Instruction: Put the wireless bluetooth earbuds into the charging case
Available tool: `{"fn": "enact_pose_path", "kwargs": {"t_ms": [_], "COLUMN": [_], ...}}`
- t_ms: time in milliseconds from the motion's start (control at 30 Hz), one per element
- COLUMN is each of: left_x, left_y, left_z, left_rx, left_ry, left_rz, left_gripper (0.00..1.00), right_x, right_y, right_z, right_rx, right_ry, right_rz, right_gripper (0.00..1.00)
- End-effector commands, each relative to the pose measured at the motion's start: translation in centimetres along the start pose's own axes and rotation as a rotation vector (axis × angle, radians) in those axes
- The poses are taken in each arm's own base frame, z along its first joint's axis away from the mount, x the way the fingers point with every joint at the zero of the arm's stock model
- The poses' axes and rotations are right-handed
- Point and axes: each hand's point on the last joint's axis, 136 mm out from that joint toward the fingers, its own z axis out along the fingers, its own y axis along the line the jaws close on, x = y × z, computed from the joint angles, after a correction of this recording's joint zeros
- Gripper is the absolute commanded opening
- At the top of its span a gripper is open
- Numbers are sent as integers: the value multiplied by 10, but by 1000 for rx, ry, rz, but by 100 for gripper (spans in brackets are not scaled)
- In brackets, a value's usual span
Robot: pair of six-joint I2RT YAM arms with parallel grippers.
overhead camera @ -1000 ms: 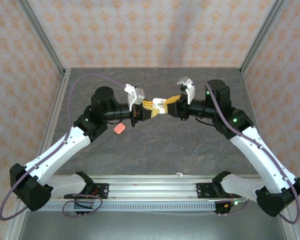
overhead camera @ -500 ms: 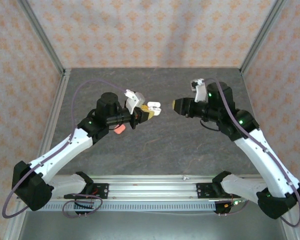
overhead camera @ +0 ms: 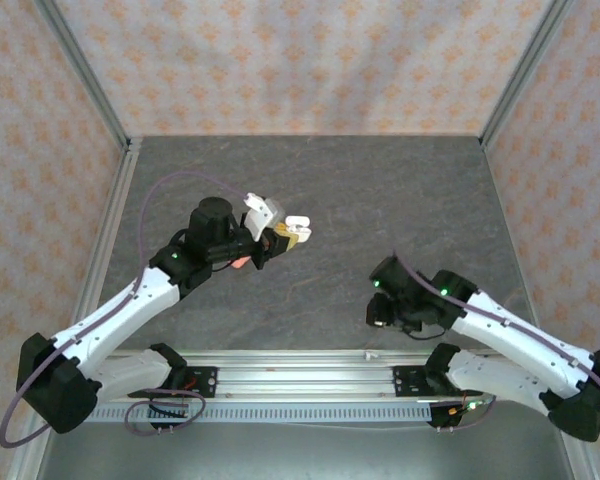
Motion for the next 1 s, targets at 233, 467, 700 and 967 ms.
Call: {"fn": "enact_pose_path", "kwargs": {"t_ms": [233, 467, 700, 967], "left_x": [11, 18, 18, 15], "left_y": [-3, -5, -5, -5], "left_z": [-16, -26, -32, -34], "left_rx": [-20, -38, -54, -61], "left_ry": [12, 0, -6, -16], "left_rz": [31, 30, 32, 20], "left_gripper": [0, 0, 0, 0], "right_x": [18, 22, 38, 51], "right_y": [12, -2, -15, -27], "right_z": [72, 92, 99, 100], "right_rx": [127, 162, 200, 244], "right_ry": [-3, -2, 48, 75], "right_rz": [35, 26, -37, -70], "right_gripper": [37, 32, 32, 36]}}
